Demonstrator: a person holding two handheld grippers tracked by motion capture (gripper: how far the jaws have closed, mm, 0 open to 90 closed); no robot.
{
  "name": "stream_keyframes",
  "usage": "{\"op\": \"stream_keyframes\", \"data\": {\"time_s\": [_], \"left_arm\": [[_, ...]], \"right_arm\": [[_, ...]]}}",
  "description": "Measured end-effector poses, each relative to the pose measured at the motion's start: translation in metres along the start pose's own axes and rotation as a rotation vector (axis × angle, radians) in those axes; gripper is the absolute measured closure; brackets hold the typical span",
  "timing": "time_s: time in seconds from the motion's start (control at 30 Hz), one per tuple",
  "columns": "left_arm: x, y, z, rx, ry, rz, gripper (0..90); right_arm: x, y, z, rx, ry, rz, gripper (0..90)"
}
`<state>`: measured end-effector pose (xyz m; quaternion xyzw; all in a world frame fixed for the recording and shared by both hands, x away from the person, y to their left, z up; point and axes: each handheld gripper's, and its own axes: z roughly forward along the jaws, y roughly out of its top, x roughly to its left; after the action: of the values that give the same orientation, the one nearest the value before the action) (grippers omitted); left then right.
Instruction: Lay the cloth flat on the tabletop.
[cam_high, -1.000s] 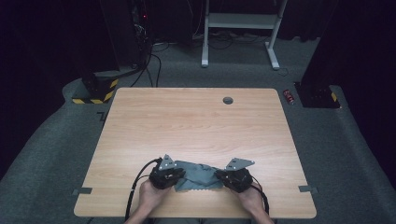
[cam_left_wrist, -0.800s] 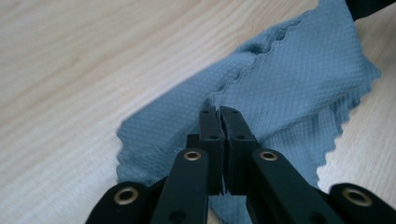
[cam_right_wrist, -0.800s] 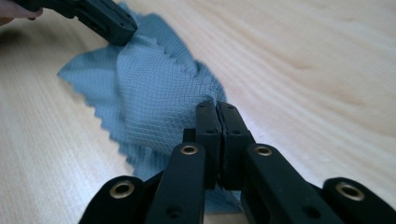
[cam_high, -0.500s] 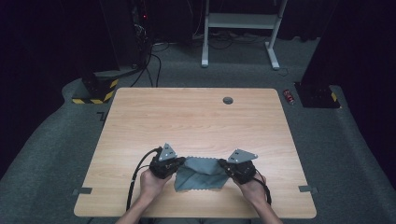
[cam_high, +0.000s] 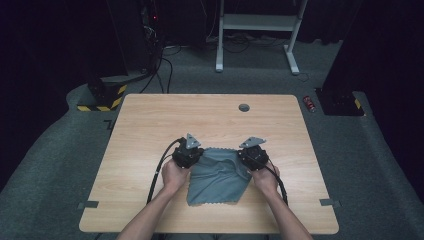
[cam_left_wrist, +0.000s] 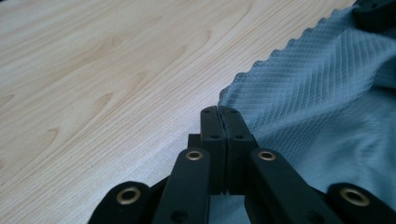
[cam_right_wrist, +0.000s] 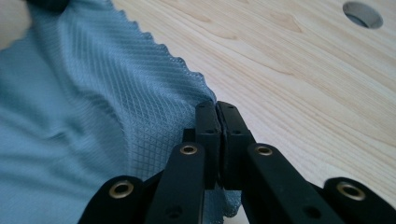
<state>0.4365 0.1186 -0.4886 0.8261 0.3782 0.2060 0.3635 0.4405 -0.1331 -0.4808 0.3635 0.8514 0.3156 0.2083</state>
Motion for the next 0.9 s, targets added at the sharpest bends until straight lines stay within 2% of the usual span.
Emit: {"op": "stream_keyframes", "data": {"time_s": [0.03,0.07,0.1,0.13,0.27,0.3,0.37,0.4,0.43,0.47,0.57,0.63,0.7,0.83,0.87,0.9], "left_arm": [[0.001,0.000,0.005,0.014,0.007,0.002,89.2],[0.002,0.001,0.012,0.037,0.030,-0.003,88.1],[0.002,0.001,0.012,0.037,0.030,-0.003,85.2],[0.003,0.000,0.015,0.045,0.052,-0.021,78.9],[0.003,-0.006,0.007,0.037,0.077,-0.030,65.7],[0.003,-0.009,0.004,0.039,0.081,-0.032,64.6],[0.005,-0.014,-0.001,0.052,0.075,-0.042,62.6],[0.007,-0.022,-0.005,0.064,0.074,-0.056,61.9],[0.007,-0.022,-0.005,0.064,0.074,-0.056,61.3],[0.009,-0.028,-0.006,0.075,0.069,-0.080,60.7],[0.010,-0.035,-0.005,0.088,0.054,-0.105,59.3],[0.008,-0.037,-0.004,0.090,0.053,-0.102,57.5],[0.004,-0.039,-0.005,0.087,0.045,-0.097,56.2],[0.001,-0.043,-0.006,0.079,0.052,-0.096,53.0],[0.003,-0.043,-0.006,0.080,0.055,-0.091,51.9],[0.002,-0.043,-0.006,0.079,0.052,-0.088,51.6]], "right_arm": [[0.000,0.000,0.000,0.000,0.000,0.000,88.1],[-0.004,0.003,0.010,0.019,-0.009,0.019,87.9],[-0.004,0.003,0.010,0.019,-0.009,0.019,87.9],[-0.007,0.005,0.019,0.042,-0.036,0.025,86.6],[-0.011,0.006,0.023,0.041,-0.048,0.053,77.5],[-0.013,0.005,0.019,0.026,-0.044,0.082,75.4],[-0.014,0.003,0.015,0.015,-0.040,0.091,74.4],[-0.016,-0.001,0.008,-0.004,-0.033,0.108,73.4],[-0.016,-0.001,0.008,-0.004,-0.033,0.108,73.4],[-0.018,-0.007,0.004,-0.004,-0.024,0.123,72.7],[-0.019,-0.016,0.005,0.026,-0.022,0.145,70.5],[-0.019,-0.018,0.006,0.036,-0.022,0.154,69.6],[-0.023,-0.023,0.012,0.056,-0.015,0.191,68.3],[-0.024,-0.025,0.020,0.084,-0.007,0.190,73.9],[-0.024,-0.023,0.021,0.089,0.004,0.179,83.2],[-0.025,-0.022,0.021,0.090,0.002,0.170,86.8]]}}
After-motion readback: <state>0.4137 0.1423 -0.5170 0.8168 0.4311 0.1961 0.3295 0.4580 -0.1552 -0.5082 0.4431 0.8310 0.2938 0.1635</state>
